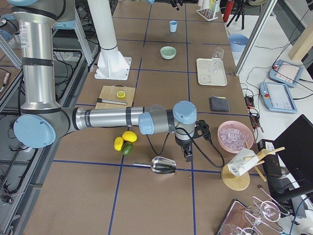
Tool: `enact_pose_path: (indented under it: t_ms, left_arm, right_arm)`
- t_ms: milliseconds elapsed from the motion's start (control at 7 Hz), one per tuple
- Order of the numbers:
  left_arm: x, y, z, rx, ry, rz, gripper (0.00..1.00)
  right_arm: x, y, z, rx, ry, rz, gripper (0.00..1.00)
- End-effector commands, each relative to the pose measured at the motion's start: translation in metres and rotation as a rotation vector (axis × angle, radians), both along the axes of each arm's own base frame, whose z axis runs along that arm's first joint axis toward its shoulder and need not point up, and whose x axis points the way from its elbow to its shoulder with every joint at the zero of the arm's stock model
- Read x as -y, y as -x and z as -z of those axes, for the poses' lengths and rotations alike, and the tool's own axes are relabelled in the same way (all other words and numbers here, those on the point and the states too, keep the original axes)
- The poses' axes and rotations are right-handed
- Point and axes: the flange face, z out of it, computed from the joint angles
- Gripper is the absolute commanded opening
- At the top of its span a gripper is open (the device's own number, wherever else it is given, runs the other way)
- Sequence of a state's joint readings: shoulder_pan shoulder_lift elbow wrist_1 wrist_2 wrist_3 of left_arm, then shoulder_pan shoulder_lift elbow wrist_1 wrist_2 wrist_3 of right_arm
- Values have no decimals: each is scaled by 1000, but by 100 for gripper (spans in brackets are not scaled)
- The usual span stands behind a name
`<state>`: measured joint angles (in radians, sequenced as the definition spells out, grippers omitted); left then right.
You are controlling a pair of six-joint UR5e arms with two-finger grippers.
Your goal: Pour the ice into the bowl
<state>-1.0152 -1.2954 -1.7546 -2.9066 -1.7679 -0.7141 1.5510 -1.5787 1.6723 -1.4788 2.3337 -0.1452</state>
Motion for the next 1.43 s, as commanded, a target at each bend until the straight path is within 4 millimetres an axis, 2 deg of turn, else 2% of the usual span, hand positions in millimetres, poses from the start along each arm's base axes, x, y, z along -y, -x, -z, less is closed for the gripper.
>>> enact_pose_path:
  t_ms: [0, 143, 286, 857, 1143, 1286]
  left_arm:
    - [-37, -41, -19, -41, 40, 137, 100]
    - [-52, -74, -26, -63, 61, 200, 100]
    - [-68, -95, -39, -33, 46, 263, 100]
    - [-92, -125, -69, -14, 46, 309, 100]
    - [-93, -135, -87, -9, 68, 315, 100]
    - [-88, -149, -87, -20, 66, 315, 100]
  right_arm:
    - [-3, 0, -1, 1, 5, -2, 100]
    - [-4, 0, -3, 1, 6, -2, 100]
    - [-5, 0, -4, -1, 6, 0, 100]
    - [-5, 0, -5, -2, 9, 0, 100]
    - [-7, 0, -6, -2, 10, 0, 100]
    - [-9, 0, -9, -2, 16, 0, 100]
